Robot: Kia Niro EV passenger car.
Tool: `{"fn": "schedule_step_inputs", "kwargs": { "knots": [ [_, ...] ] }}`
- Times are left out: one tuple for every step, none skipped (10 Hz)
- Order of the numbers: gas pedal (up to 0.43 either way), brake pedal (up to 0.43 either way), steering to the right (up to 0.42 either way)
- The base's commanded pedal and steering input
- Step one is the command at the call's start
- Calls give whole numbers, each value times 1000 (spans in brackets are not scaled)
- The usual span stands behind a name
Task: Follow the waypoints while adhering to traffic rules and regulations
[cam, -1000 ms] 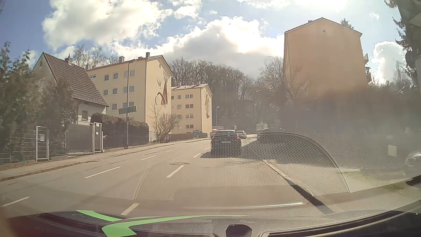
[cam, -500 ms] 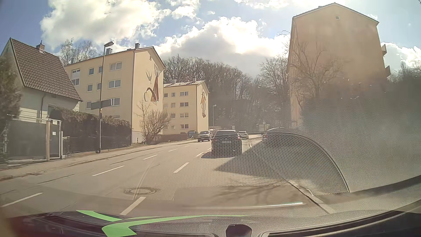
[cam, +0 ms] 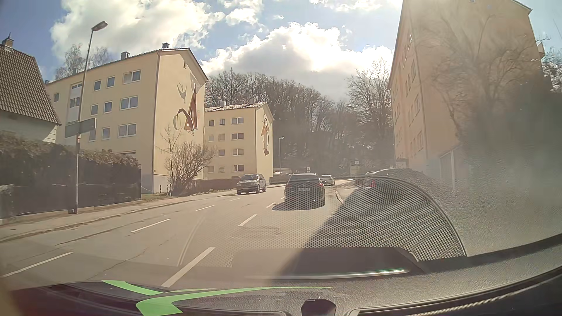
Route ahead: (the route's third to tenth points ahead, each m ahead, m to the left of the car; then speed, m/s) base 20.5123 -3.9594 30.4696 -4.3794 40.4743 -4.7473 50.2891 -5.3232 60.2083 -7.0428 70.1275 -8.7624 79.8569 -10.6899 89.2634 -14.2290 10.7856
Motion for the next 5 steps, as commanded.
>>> {"fn": "schedule_step_inputs", "kwargs": {
  "knots": [
    [197, 0, 11],
    [197, 0, 11],
    [197, 0, 11],
    [197, 0, 11],
    [197, 0, 11]
  ]
}}
